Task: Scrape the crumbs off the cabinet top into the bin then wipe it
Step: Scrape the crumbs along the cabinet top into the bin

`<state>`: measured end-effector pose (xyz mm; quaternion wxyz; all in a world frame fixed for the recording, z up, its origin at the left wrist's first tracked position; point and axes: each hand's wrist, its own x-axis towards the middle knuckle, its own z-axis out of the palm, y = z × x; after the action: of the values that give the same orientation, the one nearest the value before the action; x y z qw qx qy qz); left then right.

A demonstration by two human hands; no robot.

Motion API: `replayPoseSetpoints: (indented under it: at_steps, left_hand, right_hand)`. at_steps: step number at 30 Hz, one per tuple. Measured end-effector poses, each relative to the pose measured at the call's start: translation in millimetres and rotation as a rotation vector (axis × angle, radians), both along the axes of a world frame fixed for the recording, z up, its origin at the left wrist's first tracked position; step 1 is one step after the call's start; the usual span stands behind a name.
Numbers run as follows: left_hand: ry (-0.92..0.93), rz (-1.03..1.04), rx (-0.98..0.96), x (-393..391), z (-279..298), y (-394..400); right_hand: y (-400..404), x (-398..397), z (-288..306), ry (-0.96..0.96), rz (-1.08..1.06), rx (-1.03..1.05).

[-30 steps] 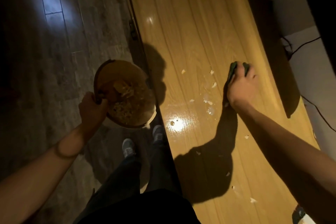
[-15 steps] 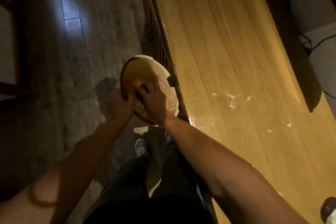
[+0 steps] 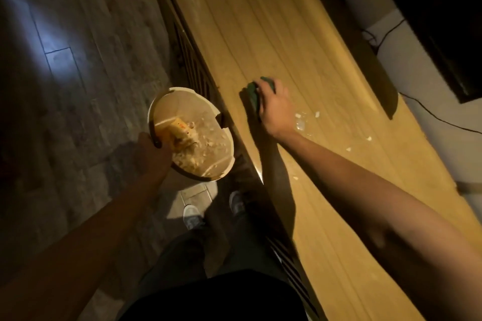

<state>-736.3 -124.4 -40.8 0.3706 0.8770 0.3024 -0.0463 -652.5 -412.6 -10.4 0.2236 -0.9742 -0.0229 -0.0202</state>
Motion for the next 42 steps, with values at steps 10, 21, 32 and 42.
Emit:
replayPoseSetpoints:
  at_steps: [10, 21, 32, 42]
  left_hand:
    - [0.031, 0.040, 0.130, -18.0, -16.6, -15.8]
    - [-0.021, 0.066, -0.089, -37.3, -28.7, -18.7]
    - [-0.004, 0.089, 0.040, -46.1, -23.2, -26.0]
    - [-0.021, 0.043, -0.060, -52.9, -16.9, -0.1]
  right_hand:
    - [-259.4, 12.6, -2.4, 0.130, -0.495, -0.170]
    - [-256.5, -5.6, -51.5, 0.172, -0.543, -0.326]
    - [-47.1, -36.5, -48.1, 0.071, -0.232, -0.197]
    - [132.0, -97.7, -64.6, 0.182, 0.362, 0.006]
